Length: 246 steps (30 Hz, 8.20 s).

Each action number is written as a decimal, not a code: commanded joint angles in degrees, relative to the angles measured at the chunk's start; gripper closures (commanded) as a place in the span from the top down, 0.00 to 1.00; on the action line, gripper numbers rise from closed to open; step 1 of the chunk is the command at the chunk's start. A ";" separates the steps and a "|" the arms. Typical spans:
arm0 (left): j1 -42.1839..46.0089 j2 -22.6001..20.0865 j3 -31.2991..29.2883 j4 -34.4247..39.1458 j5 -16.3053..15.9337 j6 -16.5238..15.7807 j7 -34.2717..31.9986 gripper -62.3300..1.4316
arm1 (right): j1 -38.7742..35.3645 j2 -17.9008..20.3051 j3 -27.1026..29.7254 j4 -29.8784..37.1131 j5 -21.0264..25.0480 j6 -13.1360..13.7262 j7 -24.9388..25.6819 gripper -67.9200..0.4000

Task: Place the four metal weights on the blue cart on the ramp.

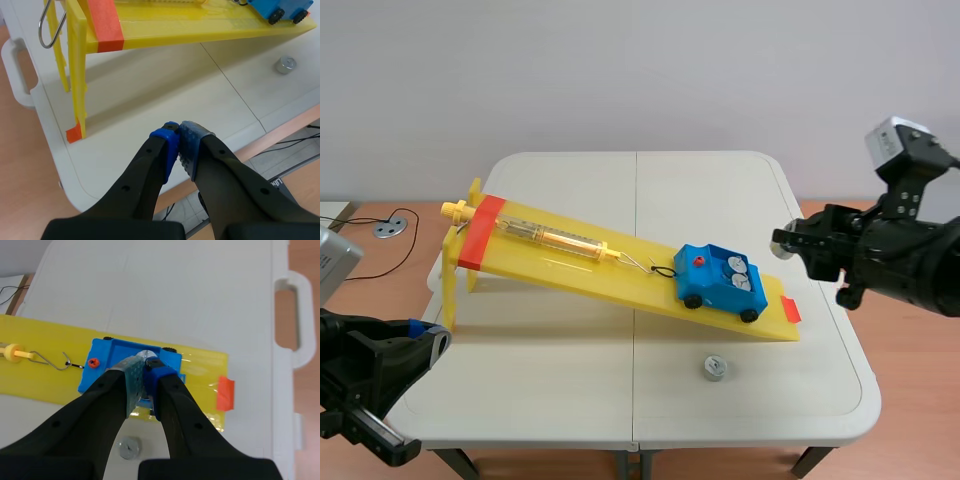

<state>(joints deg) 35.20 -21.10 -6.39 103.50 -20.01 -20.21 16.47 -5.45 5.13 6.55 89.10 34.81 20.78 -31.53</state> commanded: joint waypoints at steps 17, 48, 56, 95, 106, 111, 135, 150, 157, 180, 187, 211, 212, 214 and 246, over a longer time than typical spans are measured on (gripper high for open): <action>-1.09 0.46 -0.37 2.89 -4.44 -1.03 -5.88 0.08 | 13.97 -3.13 -6.86 -5.92 -9.20 -1.18 14.80 0.02; -1.09 0.44 -0.37 2.89 -4.44 -1.03 -5.88 0.08 | 16.11 -1.40 -5.99 -4.09 -11.45 3.15 13.27 0.37; -1.09 0.46 -0.37 2.89 -4.44 -1.03 -5.88 0.08 | 8.48 4.87 -2.78 6.56 -4.87 5.29 11.02 0.37; -1.09 0.44 -0.37 2.89 -4.44 -1.03 -5.88 0.08 | -18.60 14.78 -1.18 15.37 -10.05 9.31 14.80 0.37; -1.09 0.44 -0.37 2.89 -4.44 -1.03 -5.88 0.08 | -10.78 8.81 -9.60 4.22 -20.22 7.96 20.68 0.37; -1.09 0.44 -0.37 2.89 -4.44 -1.03 -5.88 0.08 | -7.91 6.56 -12.07 -0.31 -22.91 6.67 23.19 0.37; -1.09 0.46 -0.37 2.89 -4.44 -1.03 -5.88 0.08 | 1.68 1.20 -20.24 -14.62 -29.07 0.81 27.47 0.37; -1.09 0.46 -0.37 2.89 -4.44 -1.03 -5.88 0.08 | 1.77 0.92 -20.98 -17.55 -29.29 -2.45 26.27 0.17; -1.09 0.46 -0.37 2.89 -4.44 -1.03 -5.90 0.08 | 1.77 1.16 -20.98 -17.55 -30.84 -3.02 25.24 0.02; -1.09 0.44 -0.37 2.89 -4.44 -1.03 -5.90 0.08 | -14.25 11.56 -10.43 18.34 -17.55 -1.40 11.80 0.02; -1.09 0.44 -0.37 2.89 -4.44 -1.03 -5.90 0.08 | -17.92 11.69 -2.62 28.33 -11.15 0.04 7.04 0.02; -1.09 0.46 -0.37 2.89 -4.46 -1.03 -5.88 0.08 | -0.81 7.43 -6.40 15.87 -16.83 -4.00 7.65 0.02; -1.09 0.46 -0.37 2.89 -4.46 -1.03 -5.88 0.08 | -0.02 7.13 -6.75 15.15 -16.83 -4.11 7.67 0.02; -1.09 0.46 -0.37 2.89 -4.46 -1.03 -5.88 0.08 | 1.49 6.58 -7.63 13.57 -17.57 -4.13 7.69 0.02; -1.09 0.48 -0.37 2.89 -4.46 -1.03 -5.88 0.08 | 13.14 0.07 -17.79 -4.79 -25.92 -6.45 13.66 0.02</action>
<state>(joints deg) 35.20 -21.10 -6.39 103.48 -20.01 -20.21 16.47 0.95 5.08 -10.33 80.47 7.88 16.67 -26.83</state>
